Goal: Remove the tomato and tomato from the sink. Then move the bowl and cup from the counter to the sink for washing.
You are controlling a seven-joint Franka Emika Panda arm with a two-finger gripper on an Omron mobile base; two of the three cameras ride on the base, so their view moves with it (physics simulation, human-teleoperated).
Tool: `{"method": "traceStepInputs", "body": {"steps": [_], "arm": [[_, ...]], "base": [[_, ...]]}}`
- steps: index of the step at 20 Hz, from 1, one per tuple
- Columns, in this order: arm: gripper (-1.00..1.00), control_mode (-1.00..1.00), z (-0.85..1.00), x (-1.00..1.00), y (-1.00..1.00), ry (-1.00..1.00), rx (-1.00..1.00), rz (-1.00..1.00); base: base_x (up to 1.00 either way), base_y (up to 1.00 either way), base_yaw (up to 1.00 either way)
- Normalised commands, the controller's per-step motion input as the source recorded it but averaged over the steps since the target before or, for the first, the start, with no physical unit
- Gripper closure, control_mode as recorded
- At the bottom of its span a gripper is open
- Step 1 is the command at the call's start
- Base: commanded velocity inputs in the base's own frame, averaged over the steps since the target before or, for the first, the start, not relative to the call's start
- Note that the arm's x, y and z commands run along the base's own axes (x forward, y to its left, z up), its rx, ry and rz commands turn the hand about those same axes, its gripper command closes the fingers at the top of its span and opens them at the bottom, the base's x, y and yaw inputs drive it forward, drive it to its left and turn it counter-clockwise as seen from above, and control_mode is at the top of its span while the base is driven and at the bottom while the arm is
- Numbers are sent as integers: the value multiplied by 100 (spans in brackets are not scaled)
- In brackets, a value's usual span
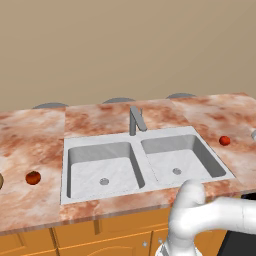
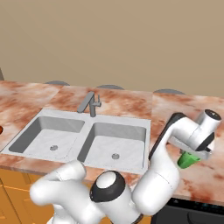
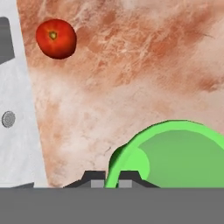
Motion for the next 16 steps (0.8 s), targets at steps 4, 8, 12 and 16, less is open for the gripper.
{"method": "traceStepInputs", "body": {"steps": [4,8,12,16], "arm": [[100,-100,20,-19,43,-20,0,0],[100,-100,20,-13,47,-17,-3,0],[100,-100,20,-1,42,-4,-9,0],[100,-100,20,0,36,0,-15,0]], "base": [[0,0,0],[0,0,0],[0,0,0],[0,0,0]]}}
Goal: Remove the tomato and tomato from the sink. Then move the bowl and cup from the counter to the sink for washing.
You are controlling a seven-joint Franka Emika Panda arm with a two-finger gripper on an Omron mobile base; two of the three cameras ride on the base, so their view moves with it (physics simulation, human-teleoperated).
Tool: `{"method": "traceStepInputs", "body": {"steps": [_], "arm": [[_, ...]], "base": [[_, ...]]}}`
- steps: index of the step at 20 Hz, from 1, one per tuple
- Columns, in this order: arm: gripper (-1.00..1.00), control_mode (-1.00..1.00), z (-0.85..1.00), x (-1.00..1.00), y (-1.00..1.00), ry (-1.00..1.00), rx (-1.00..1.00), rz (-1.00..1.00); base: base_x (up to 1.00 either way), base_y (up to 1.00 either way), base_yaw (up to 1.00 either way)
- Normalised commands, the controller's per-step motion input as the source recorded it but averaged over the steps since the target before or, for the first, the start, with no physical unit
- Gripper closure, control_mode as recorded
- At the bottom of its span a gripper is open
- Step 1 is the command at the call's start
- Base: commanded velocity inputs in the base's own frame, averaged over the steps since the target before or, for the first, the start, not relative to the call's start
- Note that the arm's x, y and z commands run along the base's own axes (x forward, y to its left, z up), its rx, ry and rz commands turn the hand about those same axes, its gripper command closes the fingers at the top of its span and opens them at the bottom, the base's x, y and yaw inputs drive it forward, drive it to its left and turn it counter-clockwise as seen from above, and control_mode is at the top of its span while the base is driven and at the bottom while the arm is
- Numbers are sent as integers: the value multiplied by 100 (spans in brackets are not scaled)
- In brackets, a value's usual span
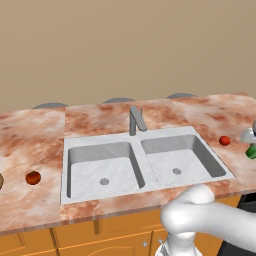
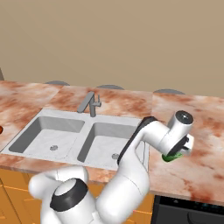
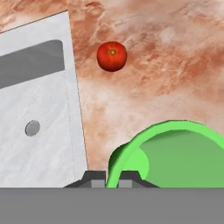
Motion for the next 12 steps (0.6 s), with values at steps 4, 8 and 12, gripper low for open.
{"method": "traceStepInputs", "body": {"steps": [4,8,12], "arm": [[100,-100,21,1,31,2,-18,0],[100,-100,15,0,42,0,-8,3],[100,-100,11,0,44,0,-7,4]], "base": [[0,0,0],[0,0,0],[0,0,0]]}}
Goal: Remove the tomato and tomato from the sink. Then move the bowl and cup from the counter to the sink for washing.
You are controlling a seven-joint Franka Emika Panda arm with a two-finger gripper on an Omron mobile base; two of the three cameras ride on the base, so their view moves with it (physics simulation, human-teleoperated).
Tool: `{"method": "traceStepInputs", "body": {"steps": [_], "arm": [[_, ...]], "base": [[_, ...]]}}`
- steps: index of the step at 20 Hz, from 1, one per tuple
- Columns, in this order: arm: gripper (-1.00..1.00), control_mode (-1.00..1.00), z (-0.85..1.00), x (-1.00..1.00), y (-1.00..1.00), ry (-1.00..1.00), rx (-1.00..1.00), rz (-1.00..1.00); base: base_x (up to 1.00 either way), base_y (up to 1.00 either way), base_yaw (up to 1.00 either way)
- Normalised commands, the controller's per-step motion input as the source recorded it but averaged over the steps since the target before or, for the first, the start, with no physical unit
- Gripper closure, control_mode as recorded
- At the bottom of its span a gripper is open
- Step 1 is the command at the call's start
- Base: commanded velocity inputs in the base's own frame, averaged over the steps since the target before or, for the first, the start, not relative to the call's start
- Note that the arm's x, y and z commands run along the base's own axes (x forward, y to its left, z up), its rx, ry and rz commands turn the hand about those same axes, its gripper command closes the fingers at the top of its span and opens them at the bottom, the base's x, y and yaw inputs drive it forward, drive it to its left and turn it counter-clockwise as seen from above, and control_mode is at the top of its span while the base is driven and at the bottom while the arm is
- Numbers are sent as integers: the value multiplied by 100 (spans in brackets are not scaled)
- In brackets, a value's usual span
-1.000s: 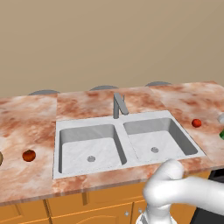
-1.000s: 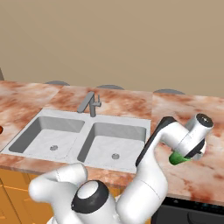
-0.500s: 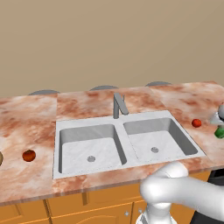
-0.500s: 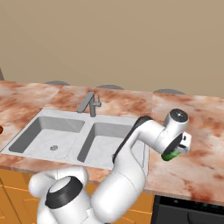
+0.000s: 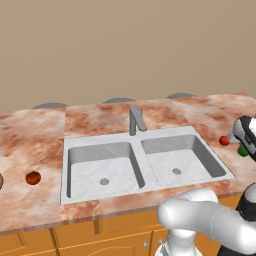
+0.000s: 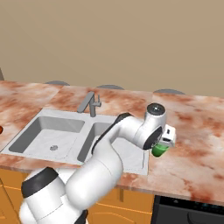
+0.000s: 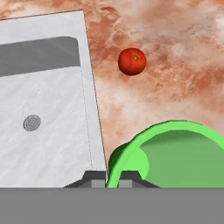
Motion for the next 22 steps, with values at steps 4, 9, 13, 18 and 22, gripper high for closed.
{"method": "traceStepInputs", "body": {"steps": [4,9,13,18,22], "arm": [[100,-100,19,0,34,0,-3,5],[100,-100,13,1,31,0,-1,4],[100,-100,5,2,37,0,-1,5],[100,-100,1,8,44,0,0,7],[100,-100,0,9,35,0,0,10]], "base": [[0,0,0],[0,0,0],[0,0,0],[0,0,0],[0,0,0]]}}
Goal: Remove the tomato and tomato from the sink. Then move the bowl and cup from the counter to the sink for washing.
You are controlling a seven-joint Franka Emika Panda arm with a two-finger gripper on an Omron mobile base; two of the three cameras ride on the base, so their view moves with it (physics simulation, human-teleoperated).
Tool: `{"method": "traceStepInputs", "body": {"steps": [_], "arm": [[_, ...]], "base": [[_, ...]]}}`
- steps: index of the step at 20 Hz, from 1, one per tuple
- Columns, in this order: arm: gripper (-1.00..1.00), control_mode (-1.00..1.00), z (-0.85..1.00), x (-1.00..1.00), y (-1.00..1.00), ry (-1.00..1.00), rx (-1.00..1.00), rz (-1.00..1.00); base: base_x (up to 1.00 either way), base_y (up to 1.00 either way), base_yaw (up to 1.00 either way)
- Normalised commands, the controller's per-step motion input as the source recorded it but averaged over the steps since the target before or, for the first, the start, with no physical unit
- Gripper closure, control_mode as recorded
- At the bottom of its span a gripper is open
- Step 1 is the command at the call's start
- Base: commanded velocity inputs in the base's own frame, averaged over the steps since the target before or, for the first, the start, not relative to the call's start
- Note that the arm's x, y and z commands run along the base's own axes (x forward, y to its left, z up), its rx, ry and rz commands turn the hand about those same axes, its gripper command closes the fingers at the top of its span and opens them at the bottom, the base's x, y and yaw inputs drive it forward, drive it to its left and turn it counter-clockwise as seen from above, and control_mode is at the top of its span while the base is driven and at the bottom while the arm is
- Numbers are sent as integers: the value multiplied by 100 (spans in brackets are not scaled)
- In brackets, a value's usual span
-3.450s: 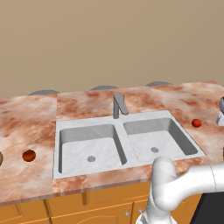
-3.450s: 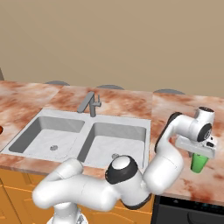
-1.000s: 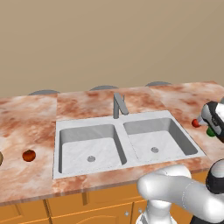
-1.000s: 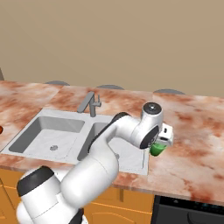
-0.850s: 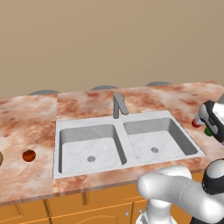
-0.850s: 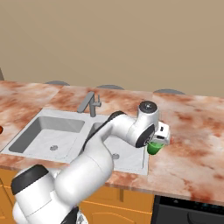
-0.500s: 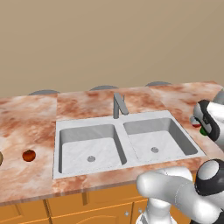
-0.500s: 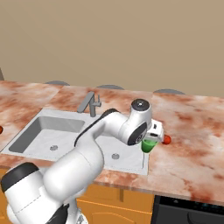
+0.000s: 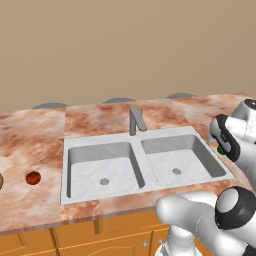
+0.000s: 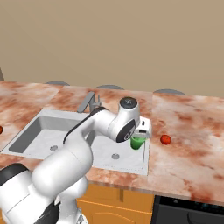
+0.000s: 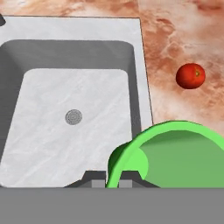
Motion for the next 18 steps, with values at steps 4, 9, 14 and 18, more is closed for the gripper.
{"method": "traceStepInputs", "body": {"steps": [4,9,14,18], "arm": [[100,-100,0,12,37,0,-1,10],[100,-100,0,14,35,0,0,11],[100,-100,0,12,40,0,0,11],[100,-100,0,12,39,0,0,12]], "base": [[0,0,0],[0,0,0],[0,0,0],[0,0,0]]}}
